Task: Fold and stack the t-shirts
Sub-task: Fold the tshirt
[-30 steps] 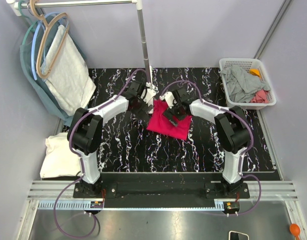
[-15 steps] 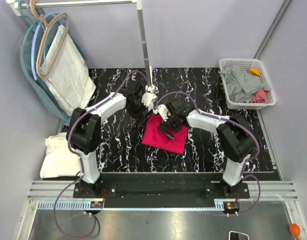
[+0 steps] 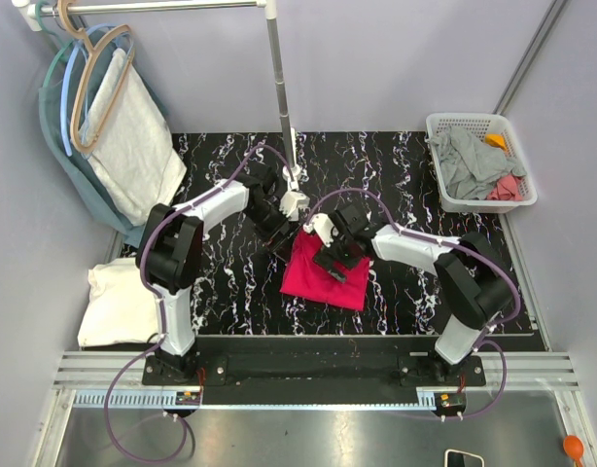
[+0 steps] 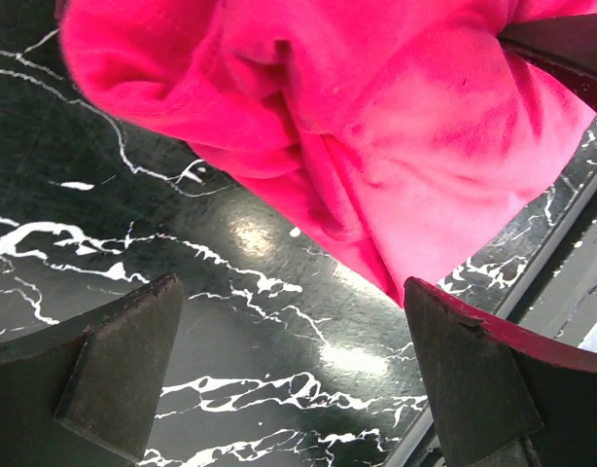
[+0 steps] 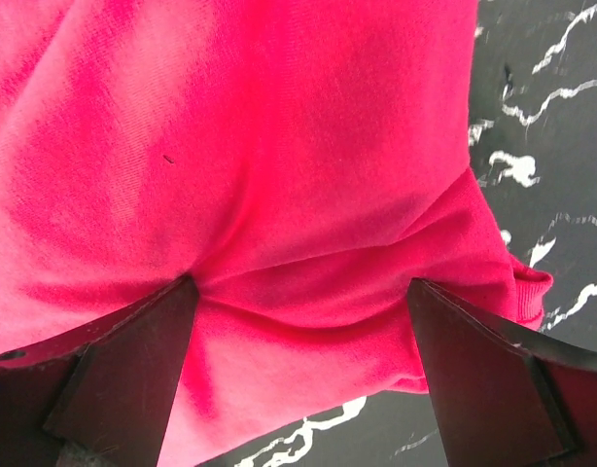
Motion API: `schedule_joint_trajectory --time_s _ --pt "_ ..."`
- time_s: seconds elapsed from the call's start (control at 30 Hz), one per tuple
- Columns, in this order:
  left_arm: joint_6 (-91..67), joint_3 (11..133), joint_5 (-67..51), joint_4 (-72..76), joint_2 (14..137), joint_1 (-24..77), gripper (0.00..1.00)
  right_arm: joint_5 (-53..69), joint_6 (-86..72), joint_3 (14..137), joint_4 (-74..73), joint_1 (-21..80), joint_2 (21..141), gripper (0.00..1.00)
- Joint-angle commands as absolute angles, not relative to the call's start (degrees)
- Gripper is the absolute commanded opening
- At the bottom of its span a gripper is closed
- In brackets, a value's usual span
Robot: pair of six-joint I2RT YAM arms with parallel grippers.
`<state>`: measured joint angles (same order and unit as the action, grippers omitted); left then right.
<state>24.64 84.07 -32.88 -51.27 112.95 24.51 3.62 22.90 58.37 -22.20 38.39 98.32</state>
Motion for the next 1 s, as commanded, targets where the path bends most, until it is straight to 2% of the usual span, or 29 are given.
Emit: schedule_joint_trajectory --time_s 0.0,0.5,0.97 --pt "24.6 84.4 -35.9 -50.6 112.0 24.5 0.99 0.5 23.4 56.7 -25.1 39.1 95.4 1.0" --pt "21.0 79.9 -34.1 -47.5 110.0 24.5 0.99 -2.9 22.7 51.5 -28.1 39.1 82.2 1.0" --pt "17.1 81.1 -35.2 -47.5 109.7 27.6 0.99 -3.3 27.2 47.1 -25.0 39.1 85.7 1.0"
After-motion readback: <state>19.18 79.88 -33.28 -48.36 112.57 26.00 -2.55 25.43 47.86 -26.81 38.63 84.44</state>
